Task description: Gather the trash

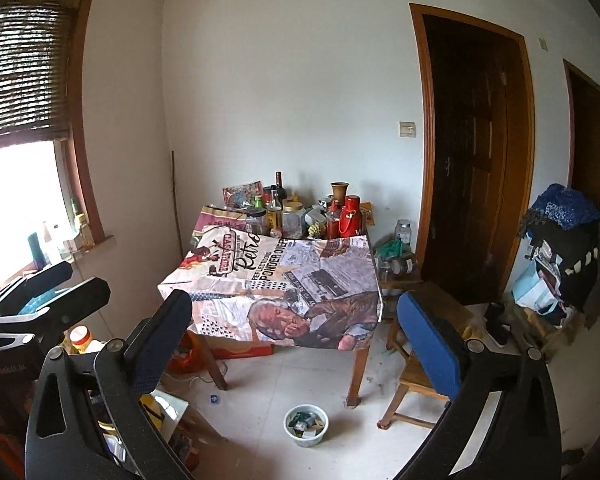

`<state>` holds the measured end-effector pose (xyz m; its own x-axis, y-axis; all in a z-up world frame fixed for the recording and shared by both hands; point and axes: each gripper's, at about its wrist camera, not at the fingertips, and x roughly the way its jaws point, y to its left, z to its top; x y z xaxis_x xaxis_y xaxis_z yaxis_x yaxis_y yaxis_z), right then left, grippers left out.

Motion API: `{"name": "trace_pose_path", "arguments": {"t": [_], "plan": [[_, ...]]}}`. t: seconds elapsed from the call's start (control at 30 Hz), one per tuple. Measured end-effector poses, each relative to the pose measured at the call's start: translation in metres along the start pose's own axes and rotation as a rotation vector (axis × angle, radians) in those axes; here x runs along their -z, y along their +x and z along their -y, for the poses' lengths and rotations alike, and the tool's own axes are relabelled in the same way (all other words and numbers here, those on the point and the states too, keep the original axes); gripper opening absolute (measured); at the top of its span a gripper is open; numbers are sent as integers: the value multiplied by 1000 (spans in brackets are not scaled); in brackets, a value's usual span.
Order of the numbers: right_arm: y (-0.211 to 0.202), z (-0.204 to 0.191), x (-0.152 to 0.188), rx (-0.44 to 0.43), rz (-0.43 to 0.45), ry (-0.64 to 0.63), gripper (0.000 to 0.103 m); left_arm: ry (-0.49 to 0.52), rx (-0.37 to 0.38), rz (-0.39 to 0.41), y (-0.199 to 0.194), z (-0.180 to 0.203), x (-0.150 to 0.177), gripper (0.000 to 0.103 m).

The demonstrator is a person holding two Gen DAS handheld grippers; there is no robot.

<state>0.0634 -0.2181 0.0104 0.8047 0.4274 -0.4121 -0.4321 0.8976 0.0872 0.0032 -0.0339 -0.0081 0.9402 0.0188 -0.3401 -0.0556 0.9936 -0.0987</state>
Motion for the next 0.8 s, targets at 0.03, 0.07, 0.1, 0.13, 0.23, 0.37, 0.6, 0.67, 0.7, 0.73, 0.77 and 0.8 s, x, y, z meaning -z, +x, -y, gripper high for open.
{"name": "trace_pose_path", "arguments": {"t": [0.03,0.07,0.1,0.13,0.23,0.37,0.6,0.67,0.7,0.73,0.77,0.8], "plan": [[1,0,0,0,-2,-2,102,-1,0,-1,-3,0,0,101],[1,0,0,0,-5,-4,102,-3,2,-2,-6,0,0,101],[-3,-1,2,0,-7,-7,102,-5,3,-3,-7,-1,0,101],[-2,-1,2,0,-10,-9,102,-6,4,-5,-8,-2,0,101],[-6,-2,6,7,-17,-14,102,-6,2,-8,-12,-2,0,101],[-11,-3,9,4,-25,-19,102,-7,2,-14,-12,-2,-1,101],[-13,-3,8,6,-32,-26,102,-7,3,-22,-7,-1,0,101],[-12,-4,9,8,-33,-27,102,-8,3,-22,-7,-1,0,101],[-13,-4,8,9,-34,-28,102,-9,3,-23,-7,-2,0,101],[-12,-5,8,10,-35,-29,102,-10,4,-24,-4,-2,1,101],[-11,-6,9,11,-35,-29,102,-10,3,-26,-4,-2,1,102],[-11,-6,9,12,-37,-29,102,-9,2,-27,-3,-2,0,102]]}}
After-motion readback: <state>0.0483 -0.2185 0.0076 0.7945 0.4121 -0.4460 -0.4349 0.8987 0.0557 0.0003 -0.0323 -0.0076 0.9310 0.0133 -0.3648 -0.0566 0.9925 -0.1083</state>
